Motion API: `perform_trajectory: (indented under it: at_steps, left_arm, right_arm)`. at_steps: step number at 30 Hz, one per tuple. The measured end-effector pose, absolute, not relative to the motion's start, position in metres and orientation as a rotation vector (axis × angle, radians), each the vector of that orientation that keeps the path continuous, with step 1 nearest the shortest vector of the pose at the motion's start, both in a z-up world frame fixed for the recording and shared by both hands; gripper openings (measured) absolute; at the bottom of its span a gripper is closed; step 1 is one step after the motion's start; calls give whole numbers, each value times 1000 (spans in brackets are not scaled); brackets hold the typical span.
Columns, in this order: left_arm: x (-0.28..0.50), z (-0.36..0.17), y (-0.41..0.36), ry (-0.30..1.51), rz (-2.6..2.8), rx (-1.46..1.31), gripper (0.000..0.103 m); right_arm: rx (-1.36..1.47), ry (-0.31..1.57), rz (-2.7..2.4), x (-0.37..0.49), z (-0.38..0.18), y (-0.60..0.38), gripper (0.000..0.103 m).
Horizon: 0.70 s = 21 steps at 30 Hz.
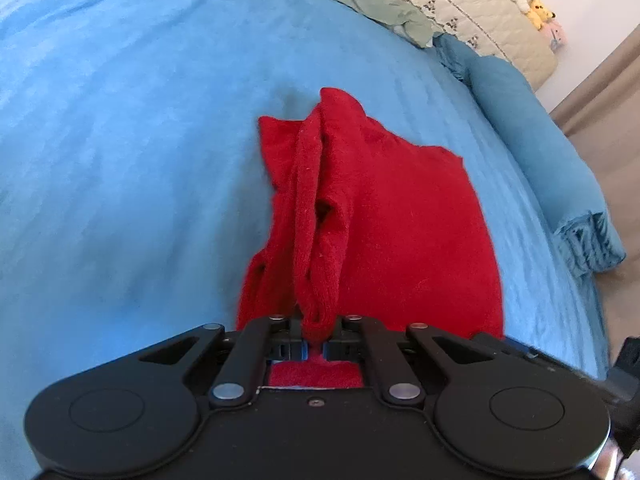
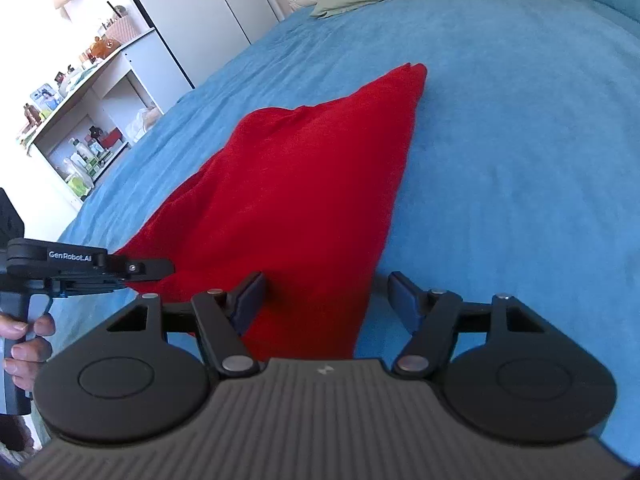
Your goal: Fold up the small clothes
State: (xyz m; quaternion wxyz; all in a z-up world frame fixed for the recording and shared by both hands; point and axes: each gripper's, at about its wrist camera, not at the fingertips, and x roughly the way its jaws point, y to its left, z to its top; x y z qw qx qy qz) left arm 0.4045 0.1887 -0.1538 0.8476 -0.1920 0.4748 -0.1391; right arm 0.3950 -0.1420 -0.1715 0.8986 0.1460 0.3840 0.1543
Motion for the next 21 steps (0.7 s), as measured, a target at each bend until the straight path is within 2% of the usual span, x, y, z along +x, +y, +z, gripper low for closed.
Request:
perform_trajectory:
  at_steps: [4, 7, 9, 10, 14, 16, 21]
  left_arm:
    - [406, -165, 194, 1022, -282, -471, 8]
    - [399, -149, 191, 970, -264, -428, 25]
    - [391, -126, 184, 871, -248, -337, 67]
    - [387, -115, 180, 817, -252, -301, 73]
    - [386, -88, 155, 709, -372, -210, 74]
    - [392, -95, 139, 746, -426, -182, 73]
    - [407, -145, 124, 888, -403, -140, 63]
  right_arm:
    - [283, 792, 306, 393, -170, -144, 83]
    - [223, 742, 296, 389, -159, -141, 83]
    - [158, 699, 308, 388, -151, -137, 83]
    - [126, 683, 318, 388, -148, -133, 83]
    - [32, 655, 352, 390, -145, -115, 83]
    - [-2, 653, 354, 386, -151, -109, 83]
    - [-37, 704, 340, 386, -172, -105, 83]
